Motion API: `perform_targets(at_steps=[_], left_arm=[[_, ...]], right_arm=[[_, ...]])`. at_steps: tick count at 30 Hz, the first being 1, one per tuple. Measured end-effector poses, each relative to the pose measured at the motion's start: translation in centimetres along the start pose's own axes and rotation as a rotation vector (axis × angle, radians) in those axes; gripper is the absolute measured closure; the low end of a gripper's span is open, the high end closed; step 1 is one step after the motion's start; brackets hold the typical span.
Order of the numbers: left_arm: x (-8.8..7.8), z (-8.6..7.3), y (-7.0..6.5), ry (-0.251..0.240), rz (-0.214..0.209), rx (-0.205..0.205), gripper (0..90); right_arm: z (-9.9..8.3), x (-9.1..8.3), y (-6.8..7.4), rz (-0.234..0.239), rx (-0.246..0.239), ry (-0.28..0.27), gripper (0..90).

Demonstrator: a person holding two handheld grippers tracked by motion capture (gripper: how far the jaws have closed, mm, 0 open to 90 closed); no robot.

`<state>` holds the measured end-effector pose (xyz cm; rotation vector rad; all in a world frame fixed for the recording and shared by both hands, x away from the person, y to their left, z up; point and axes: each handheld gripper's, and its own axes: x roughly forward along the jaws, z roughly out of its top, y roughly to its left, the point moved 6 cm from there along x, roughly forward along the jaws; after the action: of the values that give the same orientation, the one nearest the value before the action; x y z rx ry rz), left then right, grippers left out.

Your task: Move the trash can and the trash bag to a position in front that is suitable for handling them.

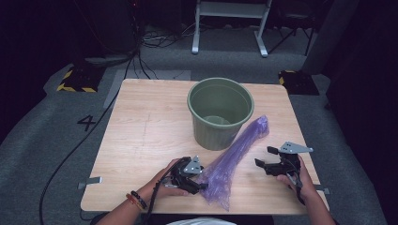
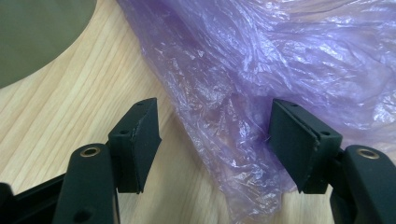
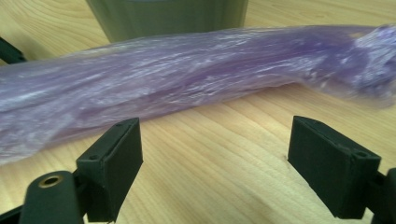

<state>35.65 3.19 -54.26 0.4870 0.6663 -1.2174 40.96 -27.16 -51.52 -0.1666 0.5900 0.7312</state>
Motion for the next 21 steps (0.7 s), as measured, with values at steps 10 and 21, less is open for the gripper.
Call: perform_targets(at_steps=[10,21], left_arm=[[-1.4,-1.5,0.6,-0.016,0.021,-0.02,30.7],[-1.6,-1.7,0.7,-0.008,0.012,-0.013,30.1]], right_arm=[[2.6,-0.1,-1.7,-0.079,-0.009,-0.041,20.4],[4.9,3.0,-1.9,-0.119,-0.002,-0.048,22.1]])
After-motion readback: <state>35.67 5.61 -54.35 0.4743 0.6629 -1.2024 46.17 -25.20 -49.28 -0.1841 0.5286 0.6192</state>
